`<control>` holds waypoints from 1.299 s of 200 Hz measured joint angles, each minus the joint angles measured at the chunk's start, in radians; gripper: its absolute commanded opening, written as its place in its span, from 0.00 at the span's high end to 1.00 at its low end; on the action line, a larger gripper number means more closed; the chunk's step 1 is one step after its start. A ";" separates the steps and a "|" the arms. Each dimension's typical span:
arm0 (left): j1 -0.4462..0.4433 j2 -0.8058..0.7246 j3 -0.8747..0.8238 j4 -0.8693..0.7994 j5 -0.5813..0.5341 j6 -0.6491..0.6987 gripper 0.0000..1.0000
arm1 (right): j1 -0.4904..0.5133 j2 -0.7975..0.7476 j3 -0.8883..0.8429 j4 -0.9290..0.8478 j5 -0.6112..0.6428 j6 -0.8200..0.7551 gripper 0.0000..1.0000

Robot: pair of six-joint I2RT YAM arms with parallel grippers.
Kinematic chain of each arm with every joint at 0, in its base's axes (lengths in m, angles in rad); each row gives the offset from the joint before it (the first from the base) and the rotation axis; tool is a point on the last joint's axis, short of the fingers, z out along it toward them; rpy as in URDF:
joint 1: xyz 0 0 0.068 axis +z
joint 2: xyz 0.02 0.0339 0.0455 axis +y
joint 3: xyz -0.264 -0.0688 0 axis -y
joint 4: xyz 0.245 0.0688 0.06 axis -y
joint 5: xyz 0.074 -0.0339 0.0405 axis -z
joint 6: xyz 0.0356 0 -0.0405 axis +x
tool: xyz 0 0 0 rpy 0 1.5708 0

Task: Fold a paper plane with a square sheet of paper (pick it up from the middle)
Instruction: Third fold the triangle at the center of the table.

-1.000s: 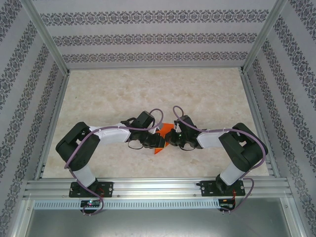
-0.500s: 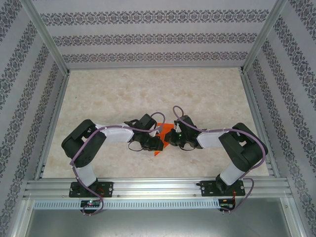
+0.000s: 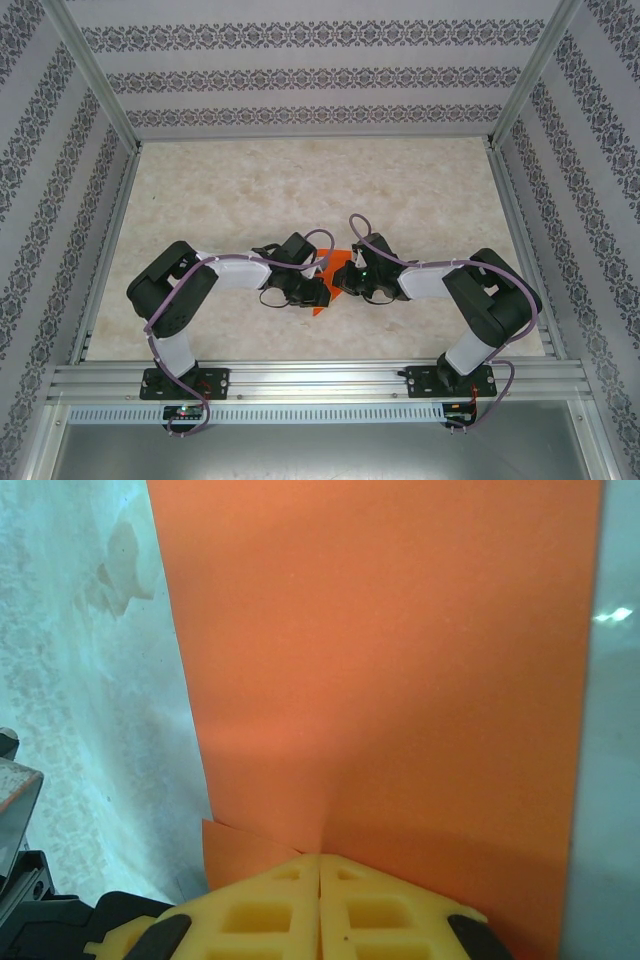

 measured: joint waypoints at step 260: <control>0.003 -0.098 -0.215 0.173 0.139 -0.020 0.79 | 0.005 0.003 0.016 -0.037 -0.001 -0.026 0.92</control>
